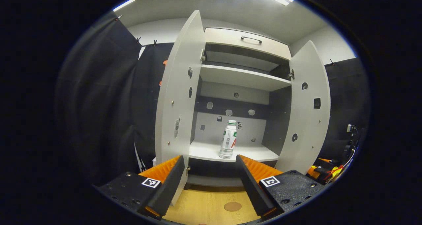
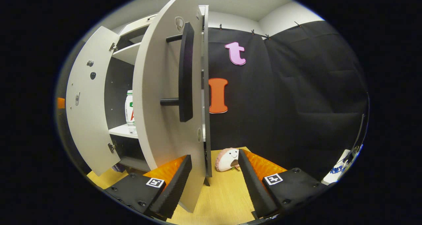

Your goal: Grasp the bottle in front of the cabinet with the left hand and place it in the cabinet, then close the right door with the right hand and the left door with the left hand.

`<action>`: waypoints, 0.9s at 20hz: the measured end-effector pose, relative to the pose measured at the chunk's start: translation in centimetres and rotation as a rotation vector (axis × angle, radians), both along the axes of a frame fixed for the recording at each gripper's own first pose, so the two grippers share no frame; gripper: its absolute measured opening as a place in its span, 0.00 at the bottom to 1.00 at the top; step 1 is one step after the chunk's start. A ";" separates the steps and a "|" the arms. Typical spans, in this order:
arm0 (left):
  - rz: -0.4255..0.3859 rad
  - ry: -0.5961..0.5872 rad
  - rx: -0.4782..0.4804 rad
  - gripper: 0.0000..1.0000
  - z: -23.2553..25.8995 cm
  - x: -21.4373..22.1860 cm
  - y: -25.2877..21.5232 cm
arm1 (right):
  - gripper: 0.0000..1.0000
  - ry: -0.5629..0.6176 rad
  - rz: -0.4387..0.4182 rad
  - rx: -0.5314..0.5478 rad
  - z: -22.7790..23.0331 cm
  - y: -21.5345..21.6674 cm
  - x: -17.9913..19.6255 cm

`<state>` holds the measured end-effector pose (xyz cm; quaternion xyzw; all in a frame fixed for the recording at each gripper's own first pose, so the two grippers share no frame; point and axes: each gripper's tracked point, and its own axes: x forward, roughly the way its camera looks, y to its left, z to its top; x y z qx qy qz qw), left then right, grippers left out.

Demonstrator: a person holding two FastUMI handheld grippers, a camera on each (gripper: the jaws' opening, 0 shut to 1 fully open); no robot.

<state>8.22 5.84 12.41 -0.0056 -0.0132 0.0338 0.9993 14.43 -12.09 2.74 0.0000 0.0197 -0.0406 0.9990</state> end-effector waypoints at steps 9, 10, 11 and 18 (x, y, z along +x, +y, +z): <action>0.053 0.007 -0.016 0.95 -0.6 -0.5 2.8 | 0.94 -0.010 0.096 -0.062 0.3 4.9 2.2; 0.059 0.007 -0.011 0.95 -0.5 -0.5 3.1 | 0.94 -0.018 0.087 -0.070 0.4 5.2 2.8; 0.065 0.005 -0.006 0.95 -0.4 -0.6 3.4 | 0.94 -0.023 0.077 -0.072 0.5 5.4 3.1; 0.101 0.012 -0.009 0.95 -0.8 -0.7 5.1 | 0.94 -0.050 0.077 -0.050 1.3 7.2 5.8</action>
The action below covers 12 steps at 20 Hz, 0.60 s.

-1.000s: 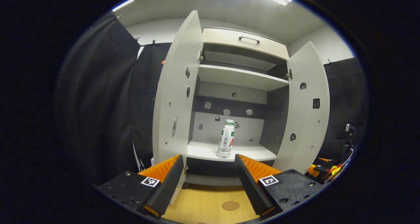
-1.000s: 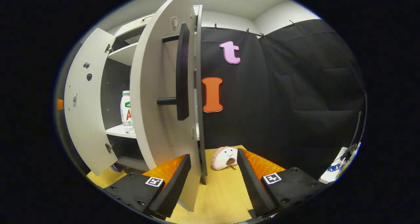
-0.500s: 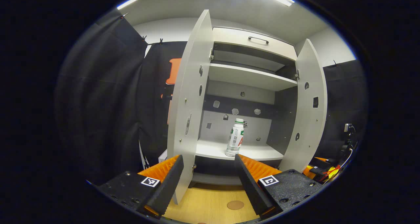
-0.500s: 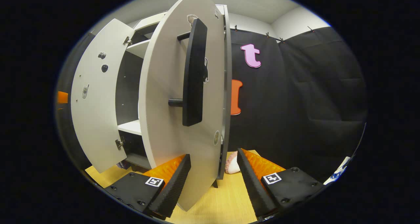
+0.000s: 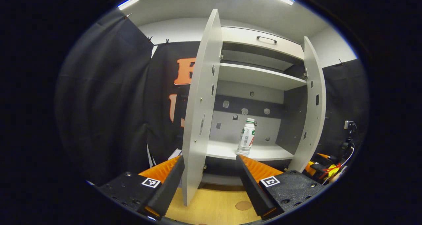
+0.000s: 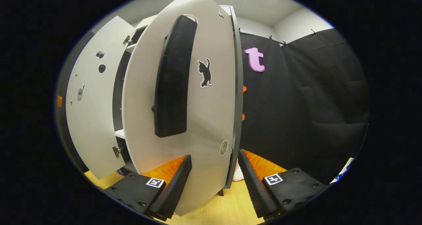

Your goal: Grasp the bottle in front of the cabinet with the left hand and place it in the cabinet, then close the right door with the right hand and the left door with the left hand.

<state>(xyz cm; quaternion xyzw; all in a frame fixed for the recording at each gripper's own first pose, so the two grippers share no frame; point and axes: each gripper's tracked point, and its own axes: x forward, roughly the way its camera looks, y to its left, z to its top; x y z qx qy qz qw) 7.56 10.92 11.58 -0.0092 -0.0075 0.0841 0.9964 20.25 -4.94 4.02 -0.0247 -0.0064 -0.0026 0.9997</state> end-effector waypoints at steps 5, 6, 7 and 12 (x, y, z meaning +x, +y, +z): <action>0.024 0.010 0.008 0.95 -0.5 -0.2 1.1 | 0.95 0.004 0.029 -0.009 -0.4 1.9 1.8; 0.030 0.010 0.009 0.95 -0.5 -0.2 1.3 | 1.00 0.008 0.029 -0.006 -0.6 2.3 2.0; 0.038 0.011 0.011 0.95 -0.5 -0.3 1.7 | 0.95 0.010 0.035 0.004 -0.7 2.7 2.1; 0.101 0.018 0.023 0.95 -1.1 -0.7 4.8 | 0.95 0.003 0.055 0.000 -0.3 3.4 1.8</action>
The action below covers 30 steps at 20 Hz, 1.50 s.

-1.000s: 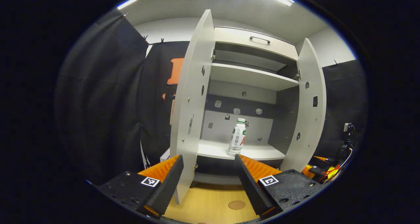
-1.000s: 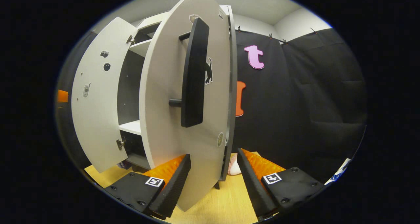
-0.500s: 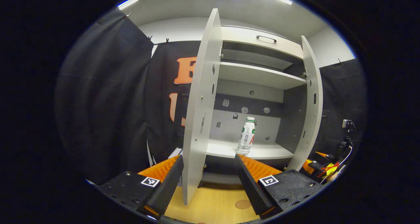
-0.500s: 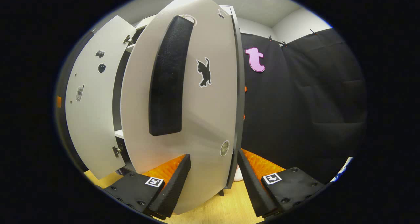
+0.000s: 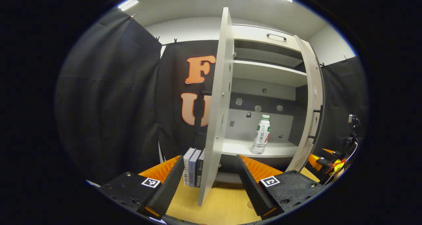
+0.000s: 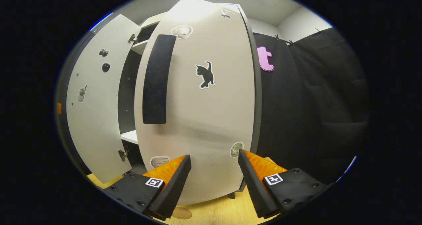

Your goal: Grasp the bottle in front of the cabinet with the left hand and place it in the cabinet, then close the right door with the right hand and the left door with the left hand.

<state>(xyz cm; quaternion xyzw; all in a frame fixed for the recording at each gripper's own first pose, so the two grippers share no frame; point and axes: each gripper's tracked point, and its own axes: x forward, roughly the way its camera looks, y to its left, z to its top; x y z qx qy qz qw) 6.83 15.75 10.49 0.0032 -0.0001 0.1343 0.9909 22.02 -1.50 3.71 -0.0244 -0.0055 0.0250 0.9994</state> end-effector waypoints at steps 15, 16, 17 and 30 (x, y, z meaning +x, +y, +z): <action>0.144 0.027 0.028 0.95 -3.9 0.8 8.9 | 0.95 -0.003 -0.007 -0.051 0.7 -1.4 -3.3; 0.154 0.031 0.041 0.95 -4.2 1.2 9.6 | 0.95 -0.004 -0.008 -0.055 0.7 -1.4 -3.5; 0.166 0.035 0.052 0.95 -4.4 1.5 10.2 | 0.95 -0.003 -0.007 -0.059 0.7 -1.4 -3.8; 0.130 0.042 0.038 0.94 -6.6 5.7 9.6 | 0.95 0.005 0.018 -0.073 1.0 -1.5 -6.2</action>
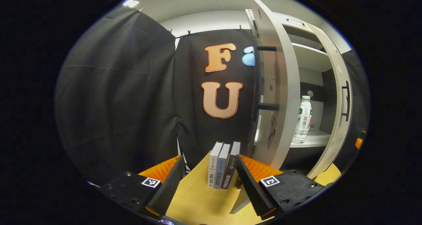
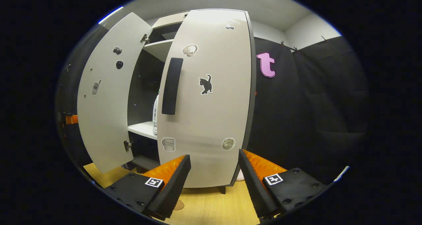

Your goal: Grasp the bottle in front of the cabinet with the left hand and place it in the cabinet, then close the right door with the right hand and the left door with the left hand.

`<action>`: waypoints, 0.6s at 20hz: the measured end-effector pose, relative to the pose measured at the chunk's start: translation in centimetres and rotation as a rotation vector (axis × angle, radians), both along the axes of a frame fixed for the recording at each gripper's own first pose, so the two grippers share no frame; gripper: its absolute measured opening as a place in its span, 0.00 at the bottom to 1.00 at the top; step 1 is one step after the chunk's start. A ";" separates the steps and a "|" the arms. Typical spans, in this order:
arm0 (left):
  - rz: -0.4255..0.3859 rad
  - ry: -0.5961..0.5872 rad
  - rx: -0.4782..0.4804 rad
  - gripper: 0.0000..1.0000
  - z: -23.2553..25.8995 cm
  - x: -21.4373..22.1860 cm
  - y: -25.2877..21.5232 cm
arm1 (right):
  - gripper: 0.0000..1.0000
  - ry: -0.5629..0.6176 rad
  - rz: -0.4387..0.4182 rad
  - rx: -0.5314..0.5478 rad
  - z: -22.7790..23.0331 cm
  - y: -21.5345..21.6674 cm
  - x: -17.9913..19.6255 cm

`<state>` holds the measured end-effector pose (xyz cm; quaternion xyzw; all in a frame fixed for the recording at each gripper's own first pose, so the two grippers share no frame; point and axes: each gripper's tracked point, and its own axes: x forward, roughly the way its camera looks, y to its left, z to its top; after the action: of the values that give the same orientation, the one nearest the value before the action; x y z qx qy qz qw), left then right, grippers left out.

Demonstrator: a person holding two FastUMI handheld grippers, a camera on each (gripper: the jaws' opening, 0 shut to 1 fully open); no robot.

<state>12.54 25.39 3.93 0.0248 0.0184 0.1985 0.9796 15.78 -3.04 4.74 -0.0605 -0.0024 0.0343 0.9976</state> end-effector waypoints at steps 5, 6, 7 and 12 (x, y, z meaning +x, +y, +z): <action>0.012 -0.003 0.015 0.95 0.0 0.2 0.1 | 0.95 -0.004 -0.001 -0.006 0.1 -0.2 -0.5; 0.010 -0.004 0.008 0.95 -0.1 0.1 0.1 | 0.95 -0.004 -0.001 -0.005 0.2 -0.3 -0.7; 0.006 -0.005 0.000 0.95 -0.1 0.0 -0.1 | 0.95 -0.004 0.000 -0.003 0.2 -0.3 -0.7; -0.033 -0.002 -0.053 0.95 -1.1 -0.1 -1.7 | 0.96 0.002 0.008 -0.002 0.2 0.1 -1.0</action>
<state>12.48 23.72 2.79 -0.0009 0.0225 0.1820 0.9830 14.79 -2.99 4.90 -0.0614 -0.0018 0.0385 0.9974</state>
